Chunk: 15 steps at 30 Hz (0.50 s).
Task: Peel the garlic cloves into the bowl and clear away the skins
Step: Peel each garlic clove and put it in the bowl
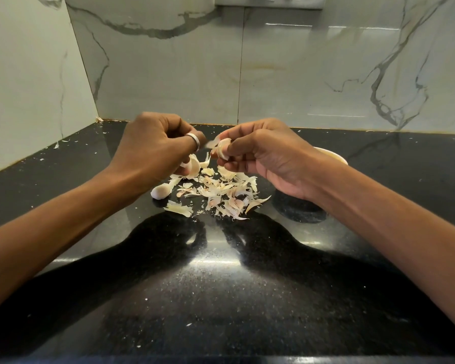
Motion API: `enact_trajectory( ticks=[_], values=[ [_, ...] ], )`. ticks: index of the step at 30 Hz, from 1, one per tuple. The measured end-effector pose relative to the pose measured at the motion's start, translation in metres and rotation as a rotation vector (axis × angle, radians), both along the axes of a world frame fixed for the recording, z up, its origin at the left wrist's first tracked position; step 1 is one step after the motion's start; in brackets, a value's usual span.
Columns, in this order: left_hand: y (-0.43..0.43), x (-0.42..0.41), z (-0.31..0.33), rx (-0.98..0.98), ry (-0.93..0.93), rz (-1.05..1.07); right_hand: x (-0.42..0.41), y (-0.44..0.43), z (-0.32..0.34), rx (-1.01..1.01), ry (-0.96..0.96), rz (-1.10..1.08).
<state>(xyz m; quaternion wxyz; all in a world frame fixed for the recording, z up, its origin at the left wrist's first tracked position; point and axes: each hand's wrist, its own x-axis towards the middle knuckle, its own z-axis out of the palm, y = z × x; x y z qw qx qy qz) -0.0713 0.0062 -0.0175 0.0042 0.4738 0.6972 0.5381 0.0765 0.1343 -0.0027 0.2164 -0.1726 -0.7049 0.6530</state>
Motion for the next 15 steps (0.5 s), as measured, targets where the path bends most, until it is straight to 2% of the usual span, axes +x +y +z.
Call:
enact_trajectory(
  ticks=[5, 15],
  values=[
    [-0.0021, 0.0049, -0.0027, -0.047, 0.189, -0.05, -0.0015, 0.0006, -0.001, 0.008, 0.025, -0.01],
    [-0.0004, 0.0056, -0.0021, -0.112, 0.231, -0.117, -0.004, 0.0051, -0.0048, 0.04, 0.036, -0.022]
  ],
)
